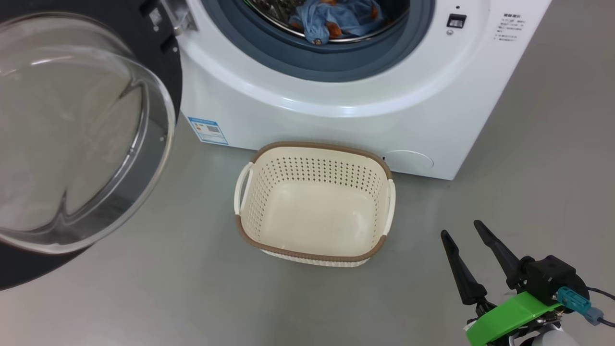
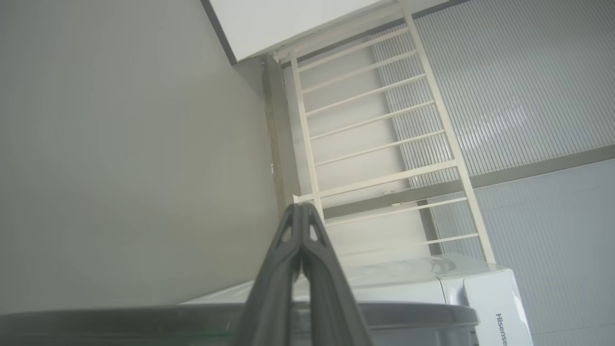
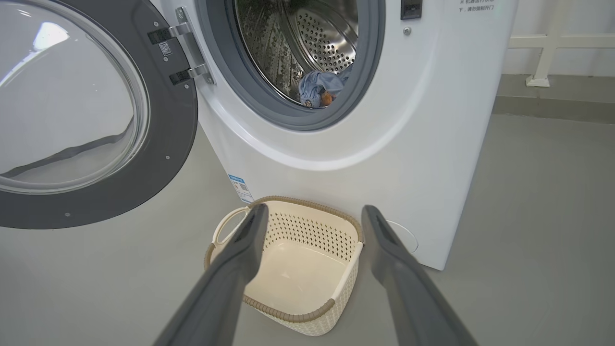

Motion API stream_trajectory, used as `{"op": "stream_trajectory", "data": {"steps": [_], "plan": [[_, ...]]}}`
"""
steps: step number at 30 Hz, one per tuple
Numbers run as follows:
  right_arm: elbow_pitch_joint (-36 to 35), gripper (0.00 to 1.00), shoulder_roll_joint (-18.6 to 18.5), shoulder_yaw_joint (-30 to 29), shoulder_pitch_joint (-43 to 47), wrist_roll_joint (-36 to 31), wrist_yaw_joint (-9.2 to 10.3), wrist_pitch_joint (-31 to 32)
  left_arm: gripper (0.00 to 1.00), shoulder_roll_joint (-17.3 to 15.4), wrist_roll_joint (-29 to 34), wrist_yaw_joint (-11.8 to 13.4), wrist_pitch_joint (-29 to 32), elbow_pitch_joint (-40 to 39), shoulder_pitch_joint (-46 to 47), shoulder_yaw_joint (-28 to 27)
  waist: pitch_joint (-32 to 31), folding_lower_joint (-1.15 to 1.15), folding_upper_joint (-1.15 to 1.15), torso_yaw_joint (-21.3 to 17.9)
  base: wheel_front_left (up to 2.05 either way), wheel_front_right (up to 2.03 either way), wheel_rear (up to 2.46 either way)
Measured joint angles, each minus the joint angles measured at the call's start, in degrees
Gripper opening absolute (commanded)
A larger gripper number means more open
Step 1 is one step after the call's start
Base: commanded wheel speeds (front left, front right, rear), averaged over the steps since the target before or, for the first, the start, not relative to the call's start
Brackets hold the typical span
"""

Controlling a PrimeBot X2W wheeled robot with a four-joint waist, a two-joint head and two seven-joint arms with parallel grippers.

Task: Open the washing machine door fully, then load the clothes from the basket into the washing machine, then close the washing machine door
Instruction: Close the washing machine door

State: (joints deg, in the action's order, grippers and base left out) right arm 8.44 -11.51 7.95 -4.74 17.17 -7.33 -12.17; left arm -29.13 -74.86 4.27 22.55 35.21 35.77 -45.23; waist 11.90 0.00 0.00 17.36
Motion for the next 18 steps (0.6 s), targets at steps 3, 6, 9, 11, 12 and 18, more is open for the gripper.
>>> {"op": "stream_trajectory", "data": {"steps": [3, 6, 9, 11, 12, 18], "plan": [[-0.29, 1.00, -0.20, -0.01, 0.00, 0.00, 0.00, 0.01, 0.00, 0.08, -0.15, -0.51, 0.73, 0.33, -0.05, -0.02, 0.56, 0.00, 0.00, -0.53, 0.00, 0.00, 0.00], [-0.47, 1.00, -0.27, -0.12, 0.00, 0.00, 0.00, 0.08, 0.00, 0.24, -0.64, -0.58, 1.92, 0.40, -0.24, 0.10, 0.98, 0.00, 0.00, -0.77, 0.00, 0.00, 0.00], [-0.60, 1.00, -0.25, -0.36, 0.00, -0.01, -0.01, 0.52, 0.00, 0.67, -0.97, -0.58, 3.81, 0.30, -0.54, 0.71, 1.23, 0.00, 0.00, -0.67, 0.00, 0.00, 0.00], [-0.65, 1.00, -0.23, -0.37, -0.01, -0.01, 0.00, 0.52, 0.00, 0.97, -1.13, -0.58, 4.98, 0.00, -0.86, 0.96, 1.30, 0.00, 0.00, -0.45, 0.00, 0.00, 0.00], [-0.67, 1.00, -0.22, -0.35, -0.01, -0.01, 0.00, 0.52, 0.00, 0.97, -1.23, -0.58, 5.83, -0.27, -1.07, 1.15, 1.33, 0.00, 0.00, -0.32, 0.00, 0.00, 0.00], [-0.68, 1.00, -0.18, 0.05, -0.10, -0.01, -0.01, 0.58, 0.00, 1.58, -2.37, -1.40, 10.36, -2.89, -2.96, 2.54, 1.51, 0.00, 0.00, 0.64, 0.00, 0.00, 0.00]]}}
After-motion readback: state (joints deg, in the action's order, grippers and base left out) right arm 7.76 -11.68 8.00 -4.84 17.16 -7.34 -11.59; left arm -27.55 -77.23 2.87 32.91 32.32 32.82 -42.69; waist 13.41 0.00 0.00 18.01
